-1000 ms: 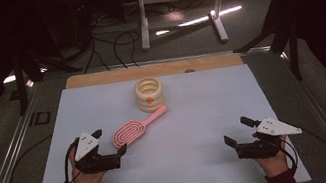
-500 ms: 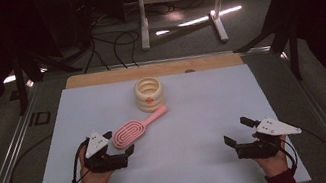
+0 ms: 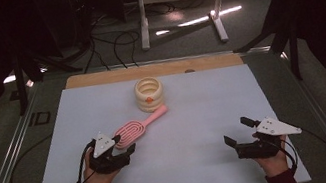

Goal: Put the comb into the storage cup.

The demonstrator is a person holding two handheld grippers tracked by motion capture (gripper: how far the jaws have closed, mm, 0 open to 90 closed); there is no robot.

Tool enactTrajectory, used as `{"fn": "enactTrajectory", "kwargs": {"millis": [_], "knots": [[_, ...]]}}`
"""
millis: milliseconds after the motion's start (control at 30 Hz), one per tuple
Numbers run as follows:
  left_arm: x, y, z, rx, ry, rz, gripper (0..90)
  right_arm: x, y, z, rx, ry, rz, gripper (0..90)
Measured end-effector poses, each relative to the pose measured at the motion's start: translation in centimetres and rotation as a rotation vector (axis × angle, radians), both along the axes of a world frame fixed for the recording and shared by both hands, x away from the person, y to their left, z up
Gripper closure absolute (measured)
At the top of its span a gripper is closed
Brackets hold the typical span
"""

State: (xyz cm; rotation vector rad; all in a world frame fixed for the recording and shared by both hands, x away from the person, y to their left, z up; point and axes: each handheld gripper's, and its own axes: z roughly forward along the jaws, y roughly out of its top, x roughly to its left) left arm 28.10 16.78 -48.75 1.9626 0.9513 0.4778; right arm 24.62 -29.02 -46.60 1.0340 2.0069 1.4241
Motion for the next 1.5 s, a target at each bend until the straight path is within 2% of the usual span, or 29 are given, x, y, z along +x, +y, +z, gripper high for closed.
{"fn": "enactTrajectory", "kwargs": {"millis": [167,400,433,500,733,867,967,1167,1367,1433,1500], "knots": [[0.1,-0.3,-0.4,0.006,0.028,-0.022,55.1,0.0,0.0,0.0,-0.002,0.0,0.001,8.9],[0.3,-0.3,-0.9,0.027,0.048,-0.021,79.1,0.0,-0.1,0.0,0.0,0.001,-0.001,8.9],[0.3,-0.3,-1.0,0.027,0.05,-0.027,79.1,0.0,-0.1,0.0,0.0,0.001,-0.001,8.9],[0.3,-0.3,-1.0,0.028,0.053,-0.034,89.5,0.0,-0.1,0.0,-0.001,0.0,-0.001,8.9],[0.5,-0.7,-1.4,0.058,0.076,-0.043,90.0,0.0,0.0,0.0,-0.002,0.001,0.002,8.9],[0.8,-0.8,-1.7,0.075,0.096,-0.029,90.0,0.1,0.0,-0.1,-0.004,0.001,0.002,8.9],[1.3,-0.8,-2.2,0.11,0.121,-0.009,90.0,0.1,-0.1,-0.1,-0.003,0.003,0.001,8.9],[1.5,-0.8,-2.3,0.126,0.128,0.002,90.0,0.1,-0.1,-0.1,-0.002,0.005,0.0,8.9],[2.3,-0.1,-2.3,0.127,0.144,0.06,90.0,0.1,-0.1,-0.2,-0.003,0.007,0.0,8.9],[2.8,0.1,-2.2,0.146,0.149,0.089,90.0,0.1,-0.1,-0.2,-0.005,0.008,-0.001,8.9],[3.0,0.1,-2.2,0.149,0.148,0.096,90.0,0.2,0.0,-0.2,-0.006,0.009,0.0,8.9]]}}
